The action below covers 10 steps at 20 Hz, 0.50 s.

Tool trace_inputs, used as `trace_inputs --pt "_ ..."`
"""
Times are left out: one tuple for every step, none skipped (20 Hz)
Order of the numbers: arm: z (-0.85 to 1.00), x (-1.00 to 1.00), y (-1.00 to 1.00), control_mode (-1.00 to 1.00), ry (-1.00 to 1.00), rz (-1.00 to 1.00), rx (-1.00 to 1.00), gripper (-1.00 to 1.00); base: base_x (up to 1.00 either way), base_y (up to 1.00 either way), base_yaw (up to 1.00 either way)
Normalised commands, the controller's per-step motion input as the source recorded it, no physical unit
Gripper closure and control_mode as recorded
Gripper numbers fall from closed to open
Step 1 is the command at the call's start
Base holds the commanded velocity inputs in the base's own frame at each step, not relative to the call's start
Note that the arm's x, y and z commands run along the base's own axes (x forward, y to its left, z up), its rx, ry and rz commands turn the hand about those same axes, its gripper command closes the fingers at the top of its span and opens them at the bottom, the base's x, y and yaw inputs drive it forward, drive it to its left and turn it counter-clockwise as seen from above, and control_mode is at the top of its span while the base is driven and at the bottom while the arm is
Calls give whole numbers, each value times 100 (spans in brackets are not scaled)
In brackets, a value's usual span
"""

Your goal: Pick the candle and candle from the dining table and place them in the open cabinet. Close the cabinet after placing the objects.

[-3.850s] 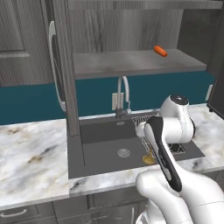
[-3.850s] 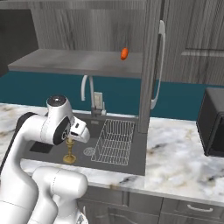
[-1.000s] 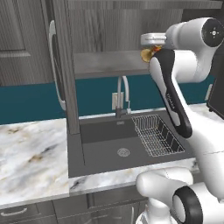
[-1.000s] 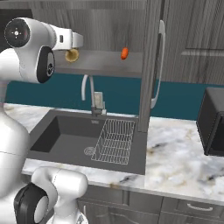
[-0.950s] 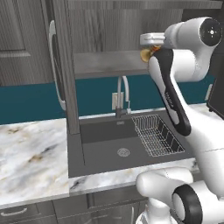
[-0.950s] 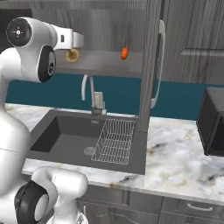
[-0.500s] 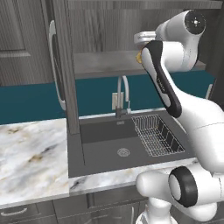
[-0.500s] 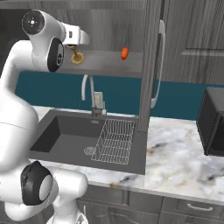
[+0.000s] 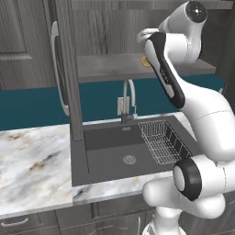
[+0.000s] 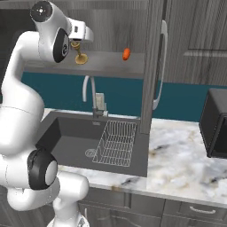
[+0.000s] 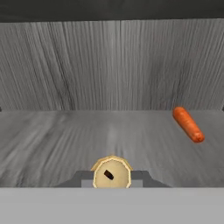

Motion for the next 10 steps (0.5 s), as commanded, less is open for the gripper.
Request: trace_inputs --pt "-11 13 0 -100 9 0 -1 100 0 0 0" --pt "-18 10 0 -100 7 0 0 100 0 0 0" --pt "-19 9 0 -100 6 0 0 100 0 0 0" --pt "-19 6 0 -100 5 0 0 100 0 0 0" --pt "-15 6 0 -100 4 0 0 100 0 0 0" --pt "-11 5 0 -100 4 0 0 100 0 0 0" --pt "-9 3 0 -100 0 0 0 100 0 0 0" --pt "-7 4 0 -100 0 0 0 100 0 0 0" --pt "-3 4 0 -100 0 0 0 100 0 0 0" --pt "-4 0 0 -100 0 0 0 100 0 0 0"
